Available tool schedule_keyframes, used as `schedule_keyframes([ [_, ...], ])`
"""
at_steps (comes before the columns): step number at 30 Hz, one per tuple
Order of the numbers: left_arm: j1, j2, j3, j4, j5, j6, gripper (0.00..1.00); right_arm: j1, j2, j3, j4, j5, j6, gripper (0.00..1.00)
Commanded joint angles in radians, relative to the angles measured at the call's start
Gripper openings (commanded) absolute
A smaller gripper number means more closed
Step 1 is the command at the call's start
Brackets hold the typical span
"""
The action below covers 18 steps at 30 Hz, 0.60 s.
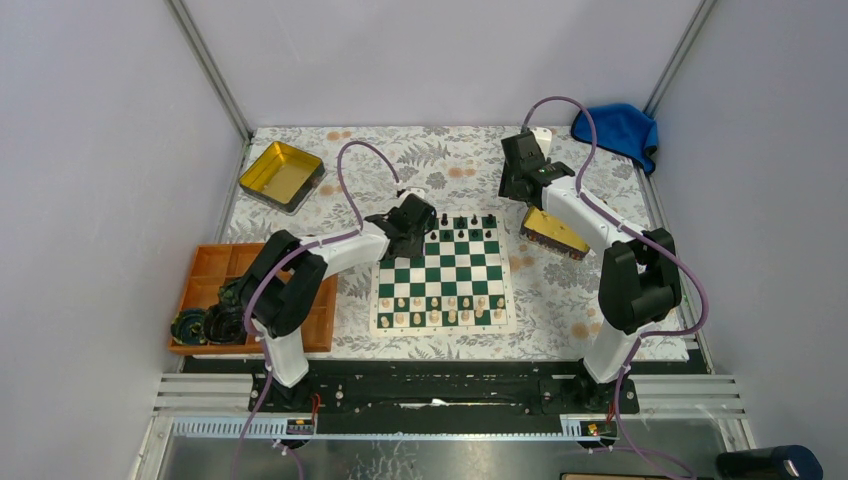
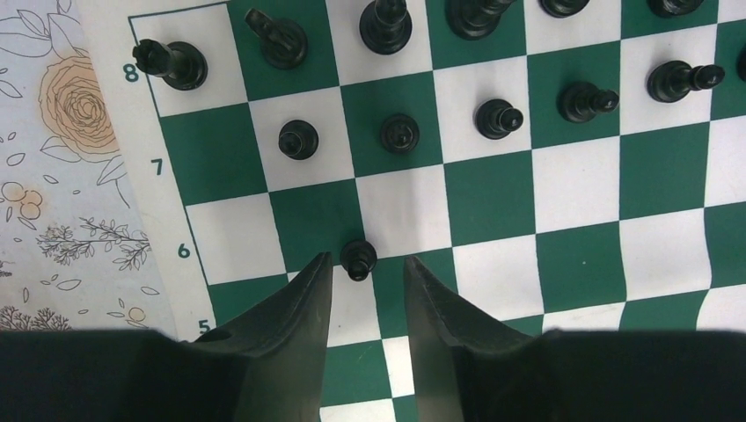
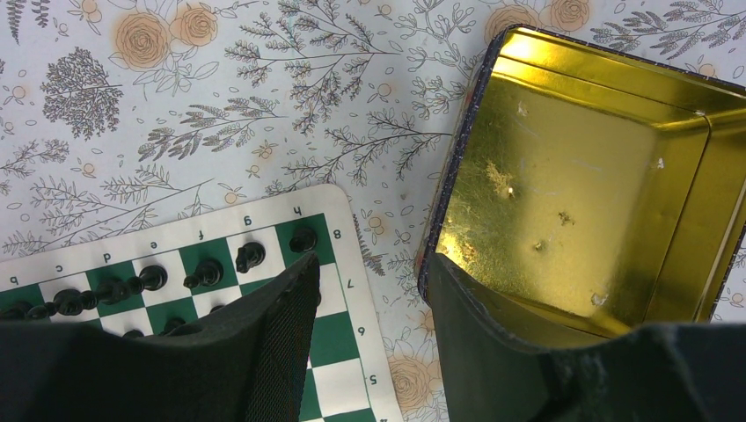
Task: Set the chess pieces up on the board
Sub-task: Pick up the chess piece from the chessboard.
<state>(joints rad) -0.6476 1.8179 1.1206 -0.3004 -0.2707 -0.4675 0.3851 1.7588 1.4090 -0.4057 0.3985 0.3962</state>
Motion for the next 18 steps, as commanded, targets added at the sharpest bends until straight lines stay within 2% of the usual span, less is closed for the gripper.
schedule_keyframes([
  [1, -0.006, 0.018, 0.034, 0.038, -0.031, 0.017, 0.41, -0.005, -0.034, 0.008, 0.031, -0.010, -0.011, 0.55],
  [18, -0.004, 0.027, 0.029, 0.035, -0.038, 0.020, 0.34, -0.006, -0.022, 0.016, 0.029, -0.009, -0.012, 0.55],
])
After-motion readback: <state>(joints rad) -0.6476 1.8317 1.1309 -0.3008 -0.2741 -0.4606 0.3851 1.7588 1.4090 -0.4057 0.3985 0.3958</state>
